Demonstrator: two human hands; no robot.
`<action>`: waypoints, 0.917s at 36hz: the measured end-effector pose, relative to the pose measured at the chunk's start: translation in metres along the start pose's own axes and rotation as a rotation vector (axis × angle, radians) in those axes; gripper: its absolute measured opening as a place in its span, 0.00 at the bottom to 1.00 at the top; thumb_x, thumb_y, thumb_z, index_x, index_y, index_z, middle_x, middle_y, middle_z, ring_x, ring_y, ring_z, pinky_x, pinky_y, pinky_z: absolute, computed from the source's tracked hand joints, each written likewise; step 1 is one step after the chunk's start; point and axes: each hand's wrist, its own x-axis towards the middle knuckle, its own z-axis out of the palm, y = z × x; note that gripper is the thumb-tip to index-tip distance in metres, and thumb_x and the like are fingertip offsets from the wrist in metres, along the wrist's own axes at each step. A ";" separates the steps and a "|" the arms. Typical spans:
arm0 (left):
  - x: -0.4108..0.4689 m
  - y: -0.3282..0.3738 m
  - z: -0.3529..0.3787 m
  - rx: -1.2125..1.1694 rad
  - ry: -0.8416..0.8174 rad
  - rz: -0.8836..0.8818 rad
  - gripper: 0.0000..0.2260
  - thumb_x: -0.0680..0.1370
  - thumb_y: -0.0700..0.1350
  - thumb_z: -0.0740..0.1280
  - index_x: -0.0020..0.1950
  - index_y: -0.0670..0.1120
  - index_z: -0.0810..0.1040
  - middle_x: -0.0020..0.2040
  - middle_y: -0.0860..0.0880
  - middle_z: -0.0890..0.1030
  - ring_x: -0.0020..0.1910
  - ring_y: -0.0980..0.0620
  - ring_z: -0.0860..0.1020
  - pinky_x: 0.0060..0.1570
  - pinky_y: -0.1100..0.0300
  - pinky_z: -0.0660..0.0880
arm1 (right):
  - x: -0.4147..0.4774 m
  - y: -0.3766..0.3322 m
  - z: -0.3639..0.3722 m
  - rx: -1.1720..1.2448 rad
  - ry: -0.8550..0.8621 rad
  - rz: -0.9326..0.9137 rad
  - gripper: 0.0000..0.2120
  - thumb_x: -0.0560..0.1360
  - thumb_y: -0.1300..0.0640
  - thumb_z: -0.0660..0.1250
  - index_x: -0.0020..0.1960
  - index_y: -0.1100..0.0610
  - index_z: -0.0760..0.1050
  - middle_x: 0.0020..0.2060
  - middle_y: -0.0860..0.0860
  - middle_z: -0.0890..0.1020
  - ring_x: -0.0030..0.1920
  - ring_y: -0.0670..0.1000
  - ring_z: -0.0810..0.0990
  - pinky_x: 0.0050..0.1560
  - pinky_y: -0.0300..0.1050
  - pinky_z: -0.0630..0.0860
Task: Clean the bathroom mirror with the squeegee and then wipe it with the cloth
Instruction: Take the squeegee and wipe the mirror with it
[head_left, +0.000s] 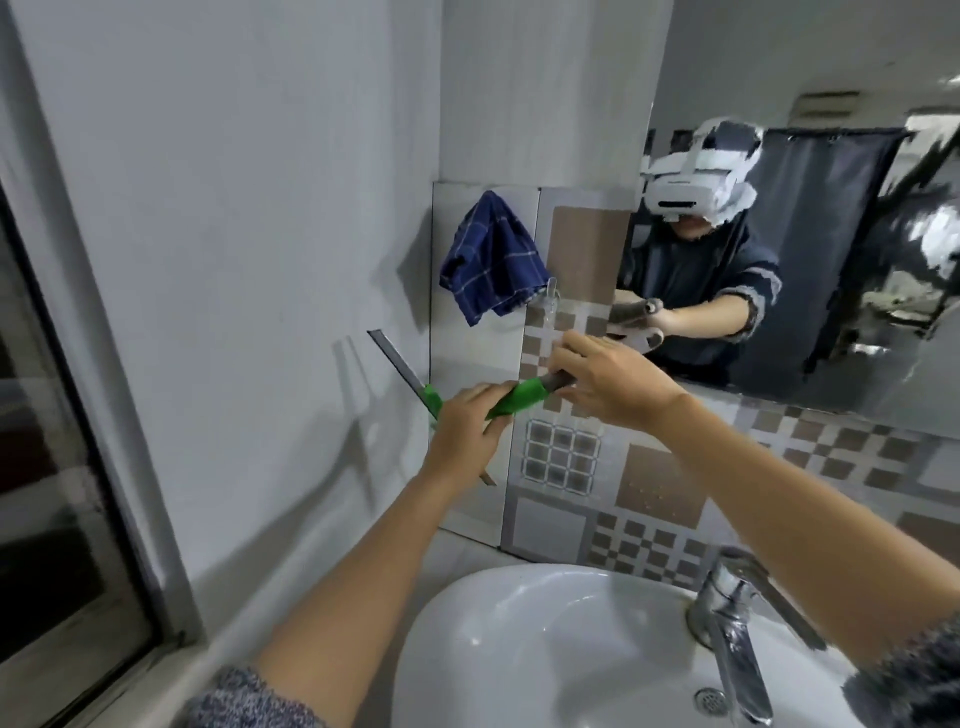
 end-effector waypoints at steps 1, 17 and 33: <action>0.004 0.006 -0.005 0.018 0.001 0.034 0.18 0.73 0.36 0.68 0.63 0.42 0.74 0.56 0.45 0.79 0.54 0.46 0.75 0.58 0.52 0.71 | -0.006 -0.001 -0.005 0.023 0.014 0.026 0.08 0.70 0.59 0.70 0.47 0.60 0.75 0.46 0.55 0.75 0.42 0.56 0.77 0.43 0.45 0.70; 0.060 0.112 -0.026 0.142 -0.138 0.508 0.20 0.72 0.33 0.69 0.63 0.39 0.73 0.59 0.41 0.79 0.58 0.46 0.77 0.63 0.55 0.70 | -0.080 -0.005 -0.083 -0.100 0.199 0.323 0.19 0.74 0.47 0.64 0.62 0.53 0.72 0.52 0.51 0.79 0.51 0.55 0.77 0.48 0.53 0.74; 0.198 0.187 -0.010 -0.020 0.228 0.714 0.16 0.71 0.39 0.72 0.58 0.40 0.78 0.55 0.44 0.80 0.55 0.47 0.76 0.56 0.50 0.75 | -0.040 0.058 -0.167 -0.372 0.502 0.671 0.18 0.75 0.53 0.66 0.64 0.51 0.73 0.49 0.52 0.78 0.49 0.56 0.76 0.45 0.50 0.67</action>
